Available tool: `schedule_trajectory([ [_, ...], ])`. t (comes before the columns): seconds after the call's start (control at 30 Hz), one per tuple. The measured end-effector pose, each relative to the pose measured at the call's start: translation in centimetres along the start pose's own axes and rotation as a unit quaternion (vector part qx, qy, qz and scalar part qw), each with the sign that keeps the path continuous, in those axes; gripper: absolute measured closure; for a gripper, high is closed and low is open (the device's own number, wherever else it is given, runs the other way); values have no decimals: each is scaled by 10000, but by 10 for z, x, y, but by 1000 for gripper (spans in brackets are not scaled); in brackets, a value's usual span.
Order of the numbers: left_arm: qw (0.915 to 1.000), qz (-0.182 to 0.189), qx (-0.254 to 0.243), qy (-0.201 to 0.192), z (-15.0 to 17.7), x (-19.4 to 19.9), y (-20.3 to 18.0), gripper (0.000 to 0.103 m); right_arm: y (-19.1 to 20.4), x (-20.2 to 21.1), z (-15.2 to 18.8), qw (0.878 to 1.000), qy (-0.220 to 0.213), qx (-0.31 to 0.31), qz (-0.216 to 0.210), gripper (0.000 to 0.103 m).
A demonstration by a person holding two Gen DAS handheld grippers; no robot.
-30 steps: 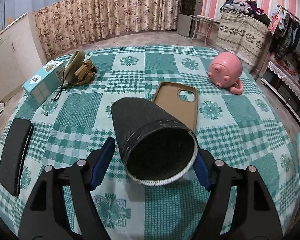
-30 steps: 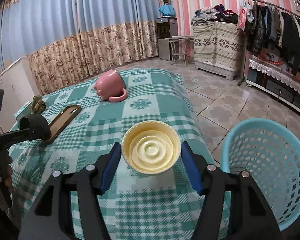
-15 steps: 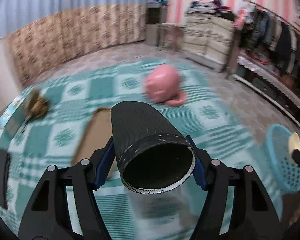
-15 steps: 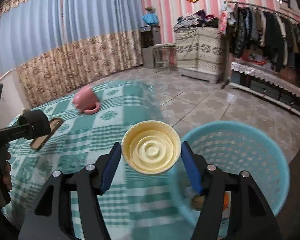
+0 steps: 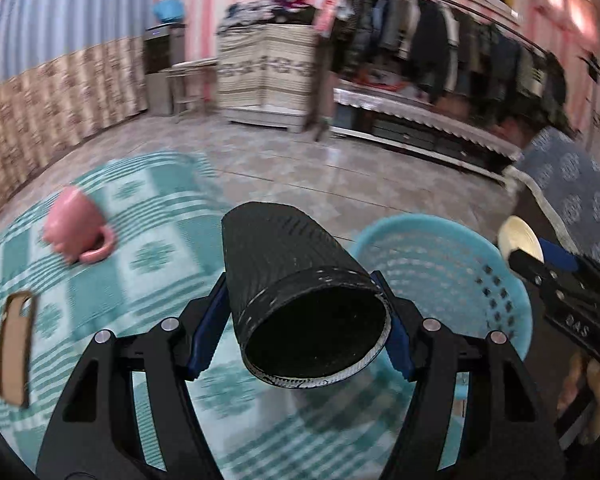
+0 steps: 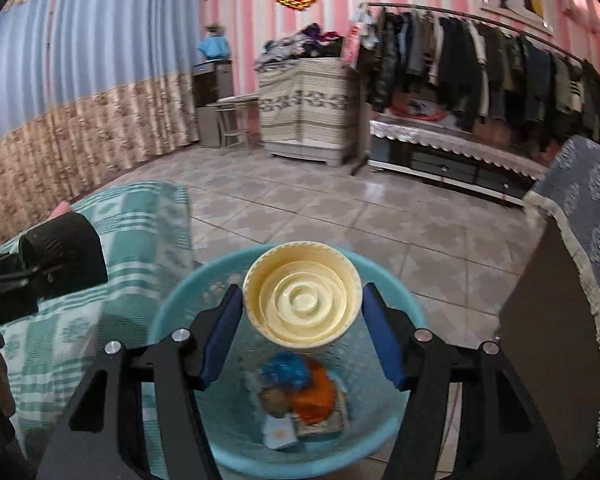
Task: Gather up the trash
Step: 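Carry the cream bowl and black cylinder over the blue basket and open both tools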
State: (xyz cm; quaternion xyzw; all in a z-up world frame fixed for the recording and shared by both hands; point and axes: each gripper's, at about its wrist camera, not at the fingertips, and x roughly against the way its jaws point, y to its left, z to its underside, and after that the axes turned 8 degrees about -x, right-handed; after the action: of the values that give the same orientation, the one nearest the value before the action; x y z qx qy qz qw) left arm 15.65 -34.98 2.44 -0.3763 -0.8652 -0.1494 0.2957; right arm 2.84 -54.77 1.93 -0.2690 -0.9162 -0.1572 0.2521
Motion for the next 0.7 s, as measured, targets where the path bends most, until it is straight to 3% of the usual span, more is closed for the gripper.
schedule_trajectory([
  [0.37, 9962, 453, -736, 72, -9, -31, -68, 36, -43, -14, 12, 9986, 151, -440, 267, 42],
  [0.5, 9946, 571, -861, 131, -13, -40, -75, 36, -48, -15, 12, 9984, 122, -453, 320, 42],
  [0.6, 9948, 503, -878, 132, -15, -43, -74, 18, -48, -15, 10, 9985, 105, -405, 355, 42],
  [0.7, 9958, 370, -840, 55, -16, -38, -70, 13, -44, -17, 9, 9986, 109, -396, 338, 42],
])
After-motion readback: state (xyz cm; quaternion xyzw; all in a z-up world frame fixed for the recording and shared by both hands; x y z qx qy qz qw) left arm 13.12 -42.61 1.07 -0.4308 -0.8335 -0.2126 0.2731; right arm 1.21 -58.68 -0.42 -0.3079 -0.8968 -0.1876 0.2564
